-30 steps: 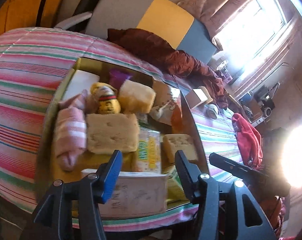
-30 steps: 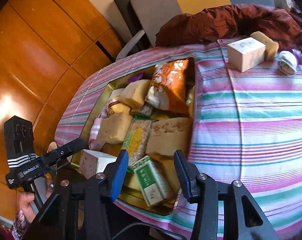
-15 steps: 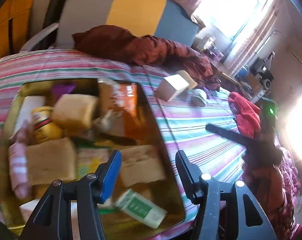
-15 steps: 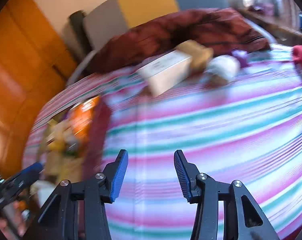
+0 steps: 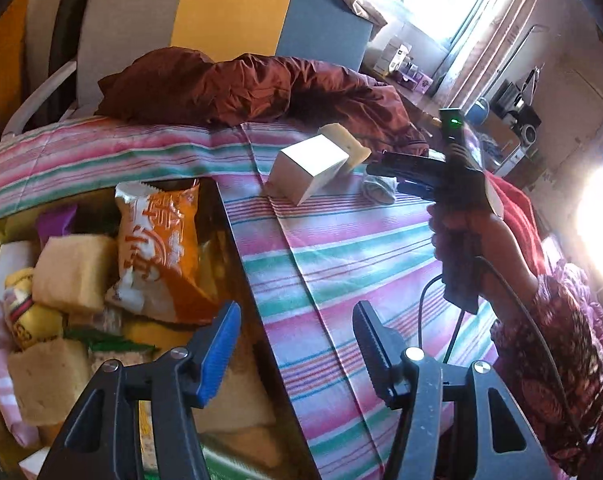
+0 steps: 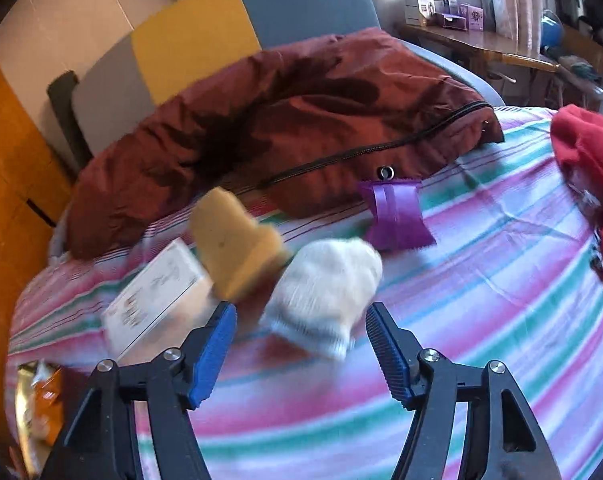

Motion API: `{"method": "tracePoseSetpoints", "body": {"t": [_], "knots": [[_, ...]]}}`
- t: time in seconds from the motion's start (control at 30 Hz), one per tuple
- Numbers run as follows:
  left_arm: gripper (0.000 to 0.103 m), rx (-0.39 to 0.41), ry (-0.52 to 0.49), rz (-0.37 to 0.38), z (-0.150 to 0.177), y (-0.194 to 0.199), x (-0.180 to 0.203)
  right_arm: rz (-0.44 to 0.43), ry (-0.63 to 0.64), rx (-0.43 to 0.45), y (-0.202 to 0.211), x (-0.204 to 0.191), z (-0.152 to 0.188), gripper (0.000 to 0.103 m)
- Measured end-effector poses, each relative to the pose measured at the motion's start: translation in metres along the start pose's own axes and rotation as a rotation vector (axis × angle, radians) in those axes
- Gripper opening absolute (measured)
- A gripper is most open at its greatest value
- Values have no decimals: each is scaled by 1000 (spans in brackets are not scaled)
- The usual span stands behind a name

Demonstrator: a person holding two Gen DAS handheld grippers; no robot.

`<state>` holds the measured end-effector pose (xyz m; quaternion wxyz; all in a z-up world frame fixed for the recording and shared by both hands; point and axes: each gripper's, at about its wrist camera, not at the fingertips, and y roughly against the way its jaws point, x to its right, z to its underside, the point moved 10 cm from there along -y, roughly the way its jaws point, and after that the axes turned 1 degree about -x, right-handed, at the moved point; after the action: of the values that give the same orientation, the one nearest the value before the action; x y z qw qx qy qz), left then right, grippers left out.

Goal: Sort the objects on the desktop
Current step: 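Move both open tools back toward the remaining items on the bed cover, then grasp the white sock with the right tool while the left tool grasps the white tea box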

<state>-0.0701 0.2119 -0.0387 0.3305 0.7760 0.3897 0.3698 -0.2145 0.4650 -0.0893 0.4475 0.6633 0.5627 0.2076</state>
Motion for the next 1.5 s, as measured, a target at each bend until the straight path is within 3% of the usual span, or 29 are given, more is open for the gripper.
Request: {"method": "tracePoseSetpoints", "body": {"t": [0.1,0.2,0.33,0.6,0.67,0.8,0.87,1.07,1.3,1.4,1.5], "knots": [[60,2,-14,-14,-10,-4,3,41,19,-11,-15,2,-5,70],[60,12,-38,-27,-24,-9,7,71,72,-35,-24,7,-6,55],[60,20,-68,-39,-46,-23,15,-7,52,-54,-23,14,-3,53],[60,-45,-188,-82,-93,-82,34,27,198,-137,3,29,31,53],[61,-49,-204,-57,-106,-97,40,-4,182,-129,8,35,38,53],[61,-108,-276,-100,-125,-133,43,-72,114,-97,8,44,45,53],[63,-139,-306,-103,-129,-145,45,-50,151,-96,9,41,46,53],[65,-103,-414,-161,-141,-161,48,19,214,-100,9,36,49,53],[66,-93,-448,-76,-137,-162,63,30,221,-106,10,36,51,53],[83,-107,-429,-13,-136,-163,69,31,223,-110,11,36,52,53],[83,-110,-431,-3,-137,-166,73,41,236,-109,12,35,53,53]]}}
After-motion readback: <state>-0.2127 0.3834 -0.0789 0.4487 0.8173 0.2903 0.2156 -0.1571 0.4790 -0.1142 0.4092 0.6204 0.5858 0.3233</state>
